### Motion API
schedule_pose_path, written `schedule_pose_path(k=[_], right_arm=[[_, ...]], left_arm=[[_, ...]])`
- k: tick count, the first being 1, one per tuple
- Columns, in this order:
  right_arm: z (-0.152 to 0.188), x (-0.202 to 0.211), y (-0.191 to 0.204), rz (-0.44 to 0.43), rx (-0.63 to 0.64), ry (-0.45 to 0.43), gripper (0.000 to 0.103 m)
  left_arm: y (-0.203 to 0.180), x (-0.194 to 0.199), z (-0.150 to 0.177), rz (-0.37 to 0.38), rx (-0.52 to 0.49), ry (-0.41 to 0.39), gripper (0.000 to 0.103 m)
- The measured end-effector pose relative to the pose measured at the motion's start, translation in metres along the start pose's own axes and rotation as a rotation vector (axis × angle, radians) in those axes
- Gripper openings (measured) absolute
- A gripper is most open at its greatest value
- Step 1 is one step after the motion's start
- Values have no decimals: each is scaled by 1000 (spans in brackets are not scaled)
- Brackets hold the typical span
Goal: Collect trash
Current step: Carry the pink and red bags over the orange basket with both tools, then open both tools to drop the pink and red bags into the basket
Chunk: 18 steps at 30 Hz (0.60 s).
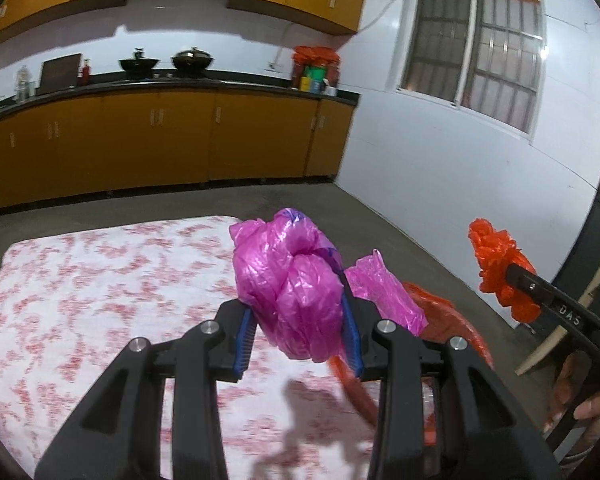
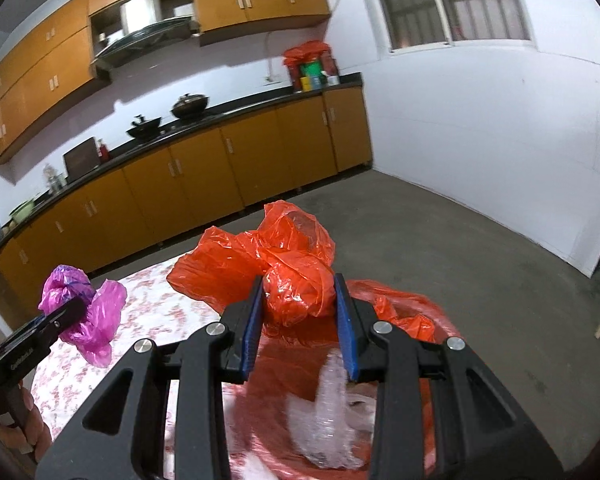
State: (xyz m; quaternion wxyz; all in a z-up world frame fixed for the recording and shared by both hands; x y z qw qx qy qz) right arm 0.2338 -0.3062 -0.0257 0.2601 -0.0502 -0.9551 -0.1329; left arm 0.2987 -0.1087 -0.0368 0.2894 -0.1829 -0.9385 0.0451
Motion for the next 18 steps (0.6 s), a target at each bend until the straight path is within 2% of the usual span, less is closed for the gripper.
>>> schedule_pose_path(k=[9, 18], right_arm=[[10, 5, -34, 49, -41, 7, 34], [16, 5, -54, 68, -93, 18, 34]], left_arm=[[-58, -33, 16, 112, -34, 67, 37], [-95, -60, 36, 180, -80, 131, 37]])
Point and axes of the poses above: each gripper's, at about its wrist camera, not at the fingertips, and x roughly against the way its jaws point, y to its left, z to its underside, the point moved 9 cm from there along -x, roughly the way its jaws point, and after that the axes turned 2 degrees about y, right-handed, at the moved point
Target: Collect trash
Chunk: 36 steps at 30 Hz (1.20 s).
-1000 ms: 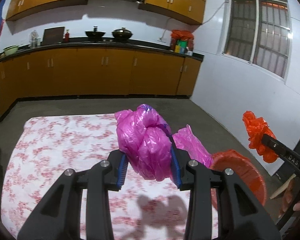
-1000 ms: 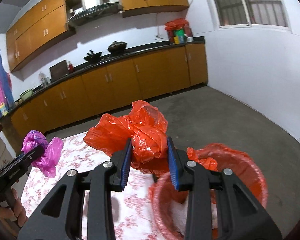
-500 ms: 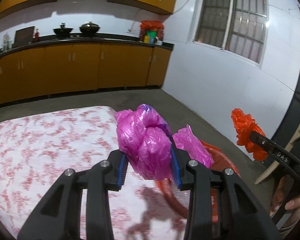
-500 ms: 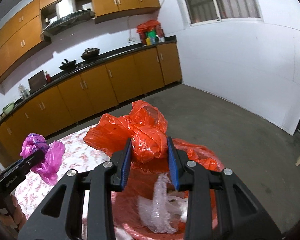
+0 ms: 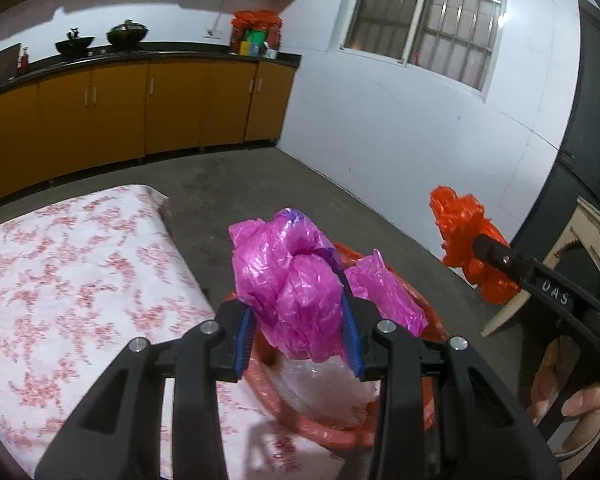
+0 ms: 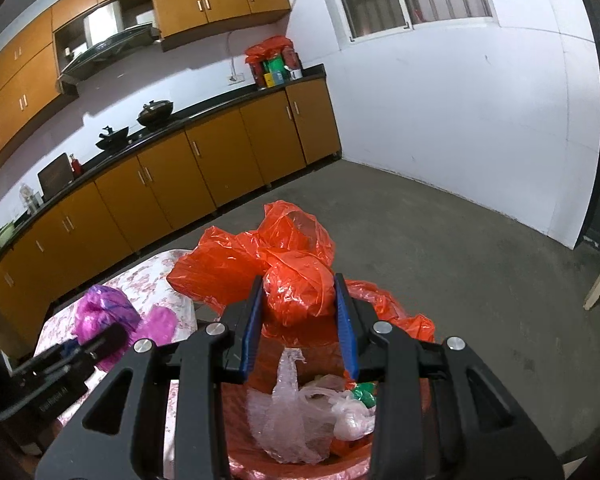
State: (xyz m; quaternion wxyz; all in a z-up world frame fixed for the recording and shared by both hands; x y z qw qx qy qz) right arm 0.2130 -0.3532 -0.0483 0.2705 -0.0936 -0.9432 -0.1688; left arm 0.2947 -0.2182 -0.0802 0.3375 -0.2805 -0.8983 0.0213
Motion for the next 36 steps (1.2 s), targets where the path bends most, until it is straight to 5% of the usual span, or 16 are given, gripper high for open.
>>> schedule_pose_path(k=[12, 26, 33, 36], right_arm=[[2, -9, -8, -8, -55, 26, 48], [1, 8, -22, 53, -41, -3, 52], [0, 40, -11, 103, 17, -95, 94], [2, 58, -4, 133, 48, -146, 99]], left_arm=[[-26, -47, 24, 21, -48, 107, 42], [-14, -40, 32, 11, -20, 114, 54], [8, 18, 19, -95, -23, -26, 83], [18, 50, 17, -147, -31, -88, 93]])
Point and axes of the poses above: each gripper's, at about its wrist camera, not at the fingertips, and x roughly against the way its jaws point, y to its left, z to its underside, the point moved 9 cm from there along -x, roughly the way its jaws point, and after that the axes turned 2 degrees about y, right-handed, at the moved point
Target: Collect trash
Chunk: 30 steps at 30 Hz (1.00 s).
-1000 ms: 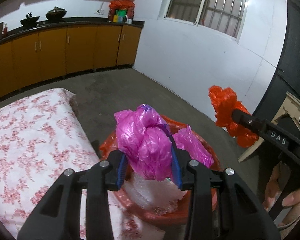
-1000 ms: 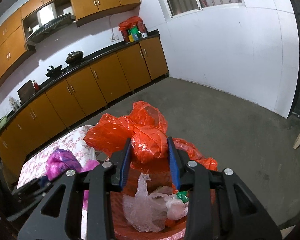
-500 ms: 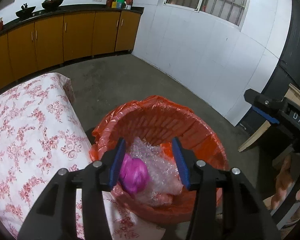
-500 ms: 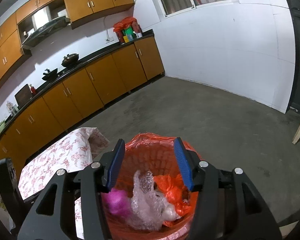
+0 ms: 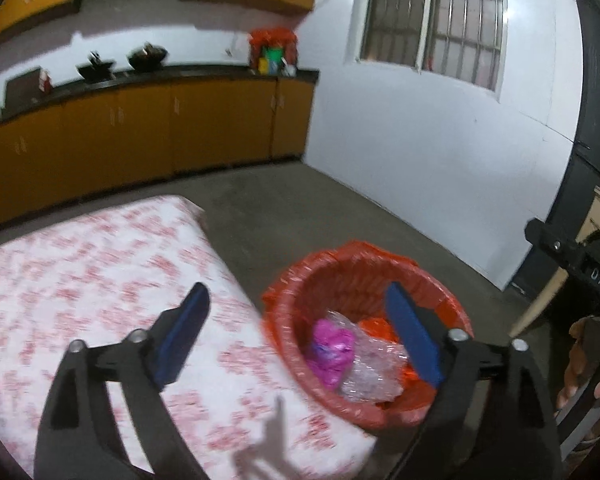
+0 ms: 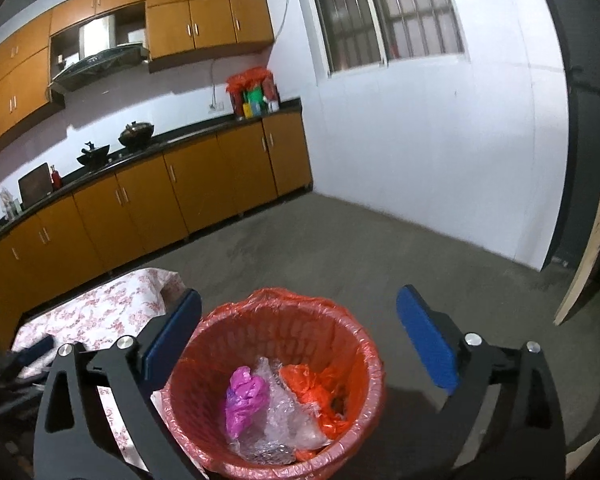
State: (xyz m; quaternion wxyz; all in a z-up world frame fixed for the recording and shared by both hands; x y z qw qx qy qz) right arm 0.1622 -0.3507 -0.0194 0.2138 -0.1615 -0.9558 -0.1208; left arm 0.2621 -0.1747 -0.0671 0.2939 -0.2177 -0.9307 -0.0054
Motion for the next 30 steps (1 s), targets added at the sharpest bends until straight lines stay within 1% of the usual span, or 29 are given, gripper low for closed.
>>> schedule_pose_path(k=[1, 3, 7, 8, 11, 13, 17, 23, 30], right_arm=[[0, 4, 2, 8, 13, -11, 101], [1, 15, 8, 24, 45, -40, 101], [7, 35, 22, 9, 86, -71, 101], [9, 41, 26, 22, 106, -78, 101], [15, 52, 35, 57, 161, -83, 101], [19, 58, 41, 53, 177, -79, 101], [31, 72, 54, 14, 183, -68, 101], [51, 86, 70, -31, 184, -38, 101], [67, 104, 84, -56, 224, -34, 101]], left_arm=[[6, 11, -1, -25, -1, -21, 95], [18, 33, -2, -70, -1, -55, 99], [37, 67, 2, -158, 6, -99, 99], [45, 79, 4, -197, 14, -110, 99], [58, 105, 13, -261, 24, -134, 99], [65, 123, 19, -297, 27, -148, 99], [78, 154, 33, -373, 36, -168, 99], [90, 184, 54, -410, 73, -167, 99], [90, 206, 72, -417, 96, -169, 99]])
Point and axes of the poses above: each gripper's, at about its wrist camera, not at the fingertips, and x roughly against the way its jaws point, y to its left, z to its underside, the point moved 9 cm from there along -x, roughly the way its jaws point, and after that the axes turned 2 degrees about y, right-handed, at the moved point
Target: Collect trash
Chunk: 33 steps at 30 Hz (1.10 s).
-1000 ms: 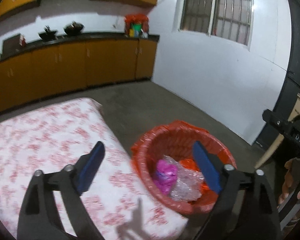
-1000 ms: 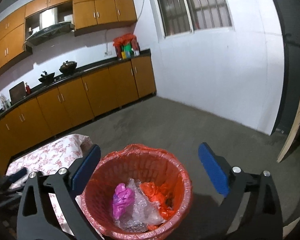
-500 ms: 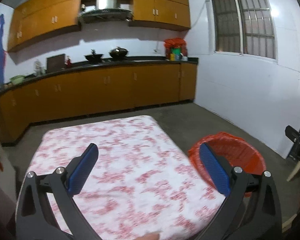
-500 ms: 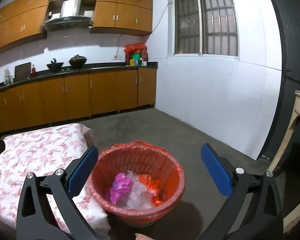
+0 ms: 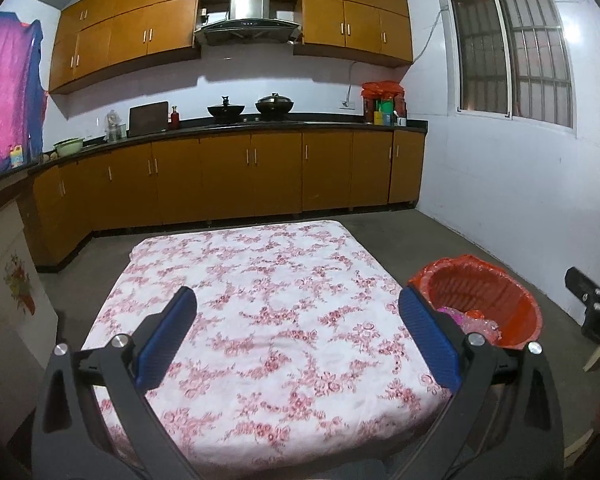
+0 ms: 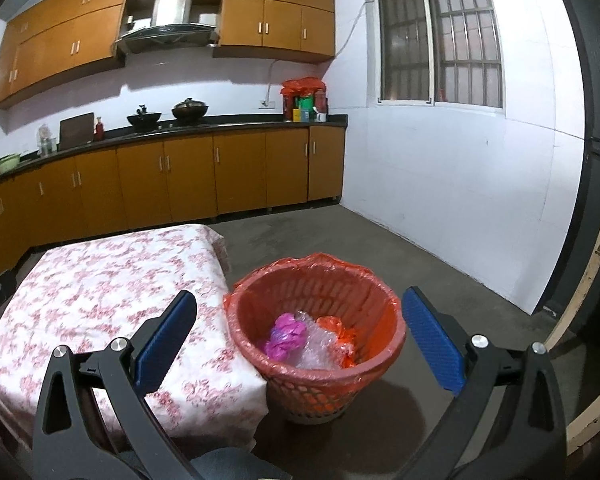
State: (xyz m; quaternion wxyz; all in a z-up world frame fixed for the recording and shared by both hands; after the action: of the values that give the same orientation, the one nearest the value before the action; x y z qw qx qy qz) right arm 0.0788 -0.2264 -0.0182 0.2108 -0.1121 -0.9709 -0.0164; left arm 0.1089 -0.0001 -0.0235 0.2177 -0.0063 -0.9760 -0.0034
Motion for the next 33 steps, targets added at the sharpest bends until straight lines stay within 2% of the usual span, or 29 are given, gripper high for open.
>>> schedule_pose_path(k=[14, 33], right_arm=[[19, 21, 16, -27, 31, 20, 101], [28, 30, 12, -26, 21, 32, 101]], left_arm=[[7, 23, 12, -10, 22, 3, 99], [-4, 34, 23, 11, 12, 13, 99]])
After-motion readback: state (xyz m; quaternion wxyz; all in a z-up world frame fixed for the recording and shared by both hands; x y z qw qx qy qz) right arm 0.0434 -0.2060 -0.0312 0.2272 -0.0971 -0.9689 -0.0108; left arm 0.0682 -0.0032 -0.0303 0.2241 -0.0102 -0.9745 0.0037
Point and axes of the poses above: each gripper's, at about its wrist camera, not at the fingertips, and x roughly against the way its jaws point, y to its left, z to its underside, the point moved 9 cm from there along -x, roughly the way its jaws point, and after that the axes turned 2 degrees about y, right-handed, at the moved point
